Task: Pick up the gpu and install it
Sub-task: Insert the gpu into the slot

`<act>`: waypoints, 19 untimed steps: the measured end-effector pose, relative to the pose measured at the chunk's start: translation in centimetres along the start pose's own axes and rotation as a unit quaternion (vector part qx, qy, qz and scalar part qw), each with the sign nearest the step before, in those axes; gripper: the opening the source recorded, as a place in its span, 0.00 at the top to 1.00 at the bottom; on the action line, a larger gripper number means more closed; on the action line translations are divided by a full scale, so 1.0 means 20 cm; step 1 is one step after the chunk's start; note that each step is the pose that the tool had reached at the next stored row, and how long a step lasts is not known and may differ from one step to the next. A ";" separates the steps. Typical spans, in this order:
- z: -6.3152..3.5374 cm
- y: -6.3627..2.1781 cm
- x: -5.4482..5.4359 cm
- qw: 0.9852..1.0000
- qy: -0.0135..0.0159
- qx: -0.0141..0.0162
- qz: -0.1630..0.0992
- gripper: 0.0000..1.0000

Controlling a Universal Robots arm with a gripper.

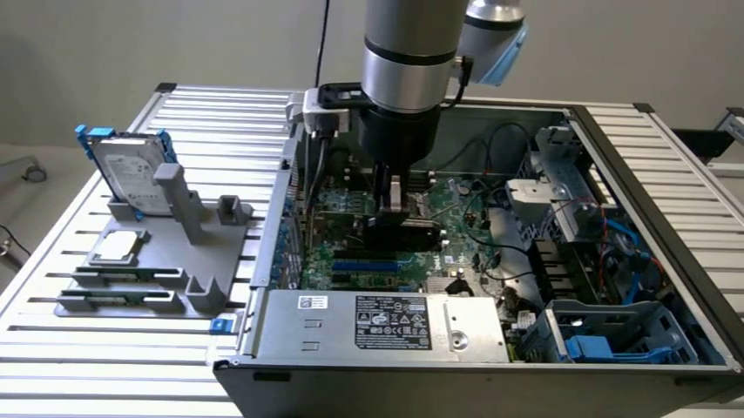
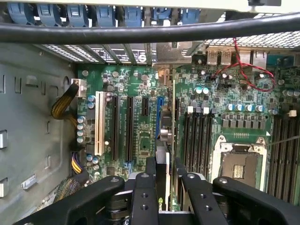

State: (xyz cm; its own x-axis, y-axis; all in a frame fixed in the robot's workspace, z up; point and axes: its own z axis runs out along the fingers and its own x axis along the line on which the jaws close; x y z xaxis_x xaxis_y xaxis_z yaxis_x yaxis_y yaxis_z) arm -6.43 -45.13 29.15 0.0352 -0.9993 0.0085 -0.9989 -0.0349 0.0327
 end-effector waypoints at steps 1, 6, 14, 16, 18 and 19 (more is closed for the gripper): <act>0.000 0.000 0.00 1.000 0.000 0.000 0.000 0.74; 0.017 0.005 0.00 1.000 0.001 0.000 0.000 0.74; 0.076 0.022 0.00 1.000 0.001 0.000 0.001 0.74; 0.081 0.022 0.00 1.000 0.001 0.000 0.001 0.74; 0.084 0.023 0.00 1.000 0.001 0.000 0.002 0.74; 0.085 0.023 0.00 1.000 0.001 0.000 0.002 0.74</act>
State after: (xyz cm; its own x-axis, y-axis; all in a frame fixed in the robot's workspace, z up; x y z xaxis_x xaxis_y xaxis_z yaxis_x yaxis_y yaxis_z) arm -6.95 -45.25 27.46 0.0312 -0.9995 0.0105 -0.9990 -0.0308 0.0326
